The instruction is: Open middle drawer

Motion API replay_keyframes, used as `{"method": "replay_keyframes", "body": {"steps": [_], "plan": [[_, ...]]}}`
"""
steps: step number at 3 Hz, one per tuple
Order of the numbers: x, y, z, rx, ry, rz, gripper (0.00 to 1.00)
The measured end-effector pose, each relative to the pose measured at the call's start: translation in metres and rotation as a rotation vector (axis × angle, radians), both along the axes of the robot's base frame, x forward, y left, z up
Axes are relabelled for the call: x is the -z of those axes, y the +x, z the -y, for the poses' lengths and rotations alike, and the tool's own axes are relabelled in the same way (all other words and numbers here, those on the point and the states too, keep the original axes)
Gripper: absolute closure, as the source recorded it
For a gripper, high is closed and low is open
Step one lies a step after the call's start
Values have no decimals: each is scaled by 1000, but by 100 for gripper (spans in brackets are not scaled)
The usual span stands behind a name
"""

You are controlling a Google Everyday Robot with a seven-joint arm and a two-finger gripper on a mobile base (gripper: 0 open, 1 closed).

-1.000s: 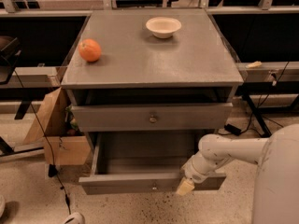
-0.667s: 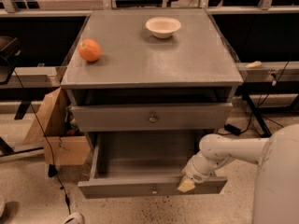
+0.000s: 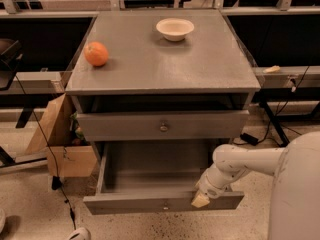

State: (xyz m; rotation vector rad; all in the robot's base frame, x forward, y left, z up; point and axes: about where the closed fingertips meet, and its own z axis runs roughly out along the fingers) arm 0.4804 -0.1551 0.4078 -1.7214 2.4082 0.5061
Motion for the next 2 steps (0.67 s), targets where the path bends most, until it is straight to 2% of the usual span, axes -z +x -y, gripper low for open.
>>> {"method": "replay_keyframes", "body": {"steps": [2], "plan": [[1, -4, 2, -9, -6, -14, 43]]}}
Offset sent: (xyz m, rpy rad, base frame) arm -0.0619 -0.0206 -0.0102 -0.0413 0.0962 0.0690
